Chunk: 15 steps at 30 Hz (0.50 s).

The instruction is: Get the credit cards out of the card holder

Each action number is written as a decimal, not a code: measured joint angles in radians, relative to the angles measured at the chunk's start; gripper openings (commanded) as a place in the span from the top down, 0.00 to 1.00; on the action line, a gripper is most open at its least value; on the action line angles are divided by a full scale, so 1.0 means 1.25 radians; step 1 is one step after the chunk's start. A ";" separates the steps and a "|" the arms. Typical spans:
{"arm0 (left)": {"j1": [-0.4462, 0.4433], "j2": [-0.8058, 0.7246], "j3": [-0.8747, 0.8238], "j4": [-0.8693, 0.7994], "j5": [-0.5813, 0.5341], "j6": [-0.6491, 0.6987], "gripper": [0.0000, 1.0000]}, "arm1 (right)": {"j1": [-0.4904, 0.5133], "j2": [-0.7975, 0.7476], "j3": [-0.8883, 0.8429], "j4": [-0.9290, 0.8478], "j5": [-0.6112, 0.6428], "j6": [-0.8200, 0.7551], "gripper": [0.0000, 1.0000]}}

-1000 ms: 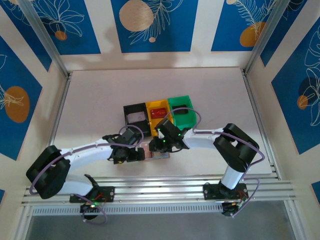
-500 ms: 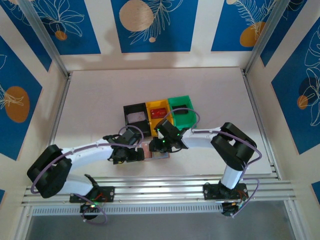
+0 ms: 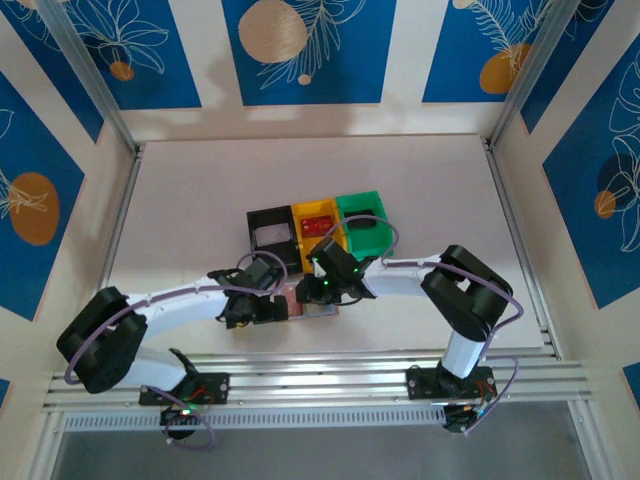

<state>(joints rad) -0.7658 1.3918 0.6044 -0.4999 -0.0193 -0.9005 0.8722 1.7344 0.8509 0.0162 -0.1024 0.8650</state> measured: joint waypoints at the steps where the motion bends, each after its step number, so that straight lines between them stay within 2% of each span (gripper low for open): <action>1: 0.000 0.000 0.000 0.001 0.000 0.000 0.00 | 0.000 0.001 0.000 0.003 0.000 0.000 0.77; 15: 0.000 0.003 -0.001 0.002 0.000 -0.005 0.00 | 0.001 0.005 -0.008 0.025 0.001 -0.001 0.90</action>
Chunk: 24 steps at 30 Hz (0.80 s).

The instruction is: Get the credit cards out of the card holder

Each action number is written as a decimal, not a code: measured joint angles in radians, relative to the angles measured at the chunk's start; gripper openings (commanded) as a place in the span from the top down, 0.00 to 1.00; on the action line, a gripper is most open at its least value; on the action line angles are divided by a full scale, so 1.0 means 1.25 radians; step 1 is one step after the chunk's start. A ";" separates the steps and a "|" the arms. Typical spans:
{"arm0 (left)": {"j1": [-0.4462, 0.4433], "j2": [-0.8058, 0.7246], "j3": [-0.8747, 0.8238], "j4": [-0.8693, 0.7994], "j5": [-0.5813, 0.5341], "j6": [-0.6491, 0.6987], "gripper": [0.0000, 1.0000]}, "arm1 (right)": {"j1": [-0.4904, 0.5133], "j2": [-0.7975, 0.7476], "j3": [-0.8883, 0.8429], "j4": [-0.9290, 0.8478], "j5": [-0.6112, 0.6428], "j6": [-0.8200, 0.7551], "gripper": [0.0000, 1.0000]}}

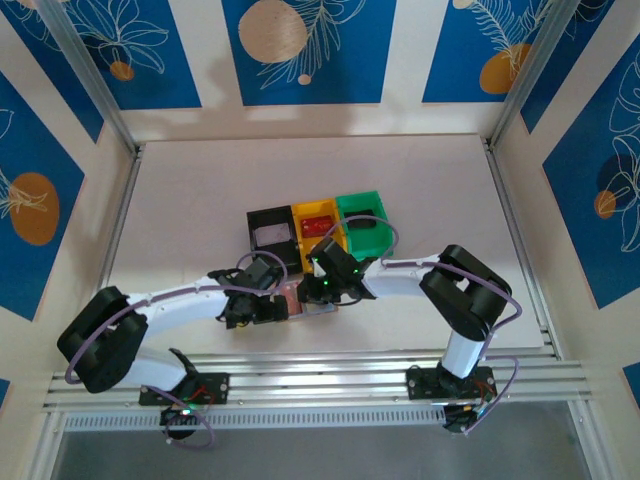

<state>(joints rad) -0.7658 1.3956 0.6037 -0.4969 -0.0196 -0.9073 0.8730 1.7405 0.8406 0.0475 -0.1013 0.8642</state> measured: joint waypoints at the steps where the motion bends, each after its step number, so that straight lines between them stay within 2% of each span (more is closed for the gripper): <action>1: 0.000 0.000 0.000 0.000 0.000 0.000 0.00 | 0.000 0.000 -0.002 0.002 0.000 0.000 0.91; 11: 0.000 0.000 0.000 0.000 0.000 0.000 0.00 | 0.000 -0.002 -0.011 0.016 0.008 0.000 1.00; 24: 0.000 0.000 0.000 0.000 0.000 0.000 0.00 | 0.000 -0.020 -0.031 0.022 0.011 -0.003 1.00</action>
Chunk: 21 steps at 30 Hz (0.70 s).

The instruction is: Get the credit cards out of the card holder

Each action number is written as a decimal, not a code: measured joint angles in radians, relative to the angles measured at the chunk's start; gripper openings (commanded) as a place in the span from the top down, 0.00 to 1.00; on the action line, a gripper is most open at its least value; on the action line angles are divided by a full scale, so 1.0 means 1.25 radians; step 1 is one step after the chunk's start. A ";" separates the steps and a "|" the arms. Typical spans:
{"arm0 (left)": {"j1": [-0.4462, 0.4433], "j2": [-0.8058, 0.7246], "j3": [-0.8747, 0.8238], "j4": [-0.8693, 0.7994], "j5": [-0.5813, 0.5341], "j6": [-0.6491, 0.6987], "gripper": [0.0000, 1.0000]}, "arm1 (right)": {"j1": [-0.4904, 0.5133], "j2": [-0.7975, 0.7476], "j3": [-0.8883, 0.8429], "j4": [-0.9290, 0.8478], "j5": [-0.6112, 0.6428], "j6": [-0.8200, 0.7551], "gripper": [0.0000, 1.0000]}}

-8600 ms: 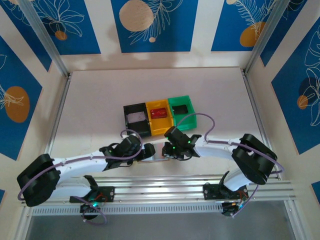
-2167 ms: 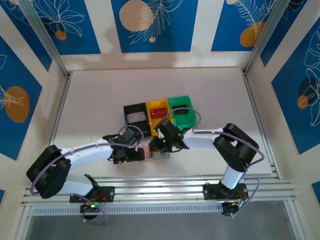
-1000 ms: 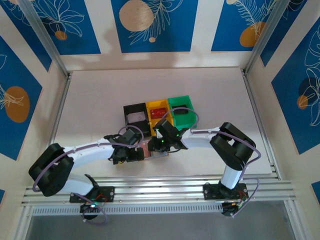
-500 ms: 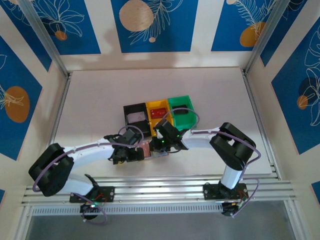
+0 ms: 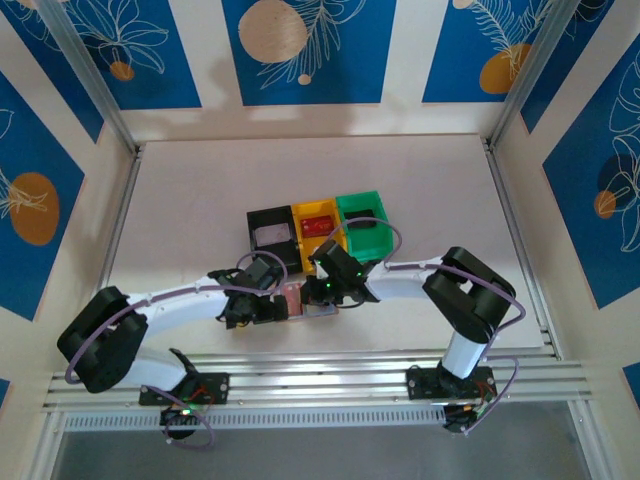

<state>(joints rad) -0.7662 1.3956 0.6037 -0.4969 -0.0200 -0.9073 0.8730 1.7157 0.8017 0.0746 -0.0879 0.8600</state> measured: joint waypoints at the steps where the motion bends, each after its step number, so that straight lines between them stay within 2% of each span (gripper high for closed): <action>1: 0.000 0.000 0.000 0.000 0.000 0.000 0.00 | 0.000 -0.002 0.000 0.000 0.001 -0.002 1.00; 21: -0.001 -0.052 -0.017 0.021 -0.005 -0.003 0.00 | -0.002 -0.036 -0.021 -0.013 0.007 -0.017 1.00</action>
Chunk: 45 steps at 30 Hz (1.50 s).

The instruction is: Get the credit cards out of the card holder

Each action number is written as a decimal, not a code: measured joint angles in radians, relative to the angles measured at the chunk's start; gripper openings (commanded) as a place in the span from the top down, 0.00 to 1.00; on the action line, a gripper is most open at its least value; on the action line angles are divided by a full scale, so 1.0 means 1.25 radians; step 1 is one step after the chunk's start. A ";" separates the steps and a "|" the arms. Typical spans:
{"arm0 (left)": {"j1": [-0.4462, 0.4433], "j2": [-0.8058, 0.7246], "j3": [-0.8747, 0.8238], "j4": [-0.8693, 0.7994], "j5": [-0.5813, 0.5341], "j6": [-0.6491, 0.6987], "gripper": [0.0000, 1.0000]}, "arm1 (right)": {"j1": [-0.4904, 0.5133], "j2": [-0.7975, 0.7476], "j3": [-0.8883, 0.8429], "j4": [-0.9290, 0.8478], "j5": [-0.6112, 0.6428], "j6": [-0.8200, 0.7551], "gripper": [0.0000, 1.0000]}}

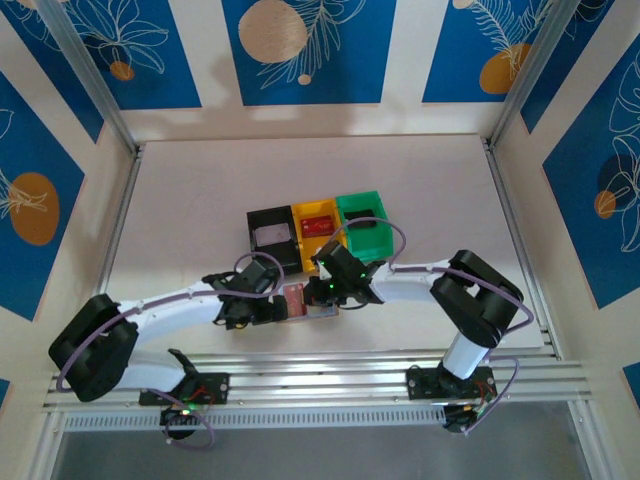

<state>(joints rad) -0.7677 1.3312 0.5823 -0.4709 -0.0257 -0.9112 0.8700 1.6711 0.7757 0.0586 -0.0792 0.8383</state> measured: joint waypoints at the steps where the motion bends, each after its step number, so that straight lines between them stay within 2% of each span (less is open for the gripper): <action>1: 0.000 0.000 0.000 0.000 0.000 0.000 0.00 | 0.000 -0.001 0.000 0.000 0.000 -0.001 1.00; 31: 0.000 -0.002 -0.005 0.005 0.000 -0.006 0.00 | -0.020 -0.097 -0.057 -0.030 0.004 -0.033 1.00; 45: 0.000 -0.002 -0.008 0.008 0.000 -0.006 0.00 | -0.027 -0.140 -0.058 -0.084 0.049 -0.054 1.00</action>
<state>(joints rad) -0.7681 1.3293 0.5728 -0.4610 -0.0261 -0.9188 0.8360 1.4956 0.7029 -0.0463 -0.0177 0.7704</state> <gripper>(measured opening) 0.996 0.063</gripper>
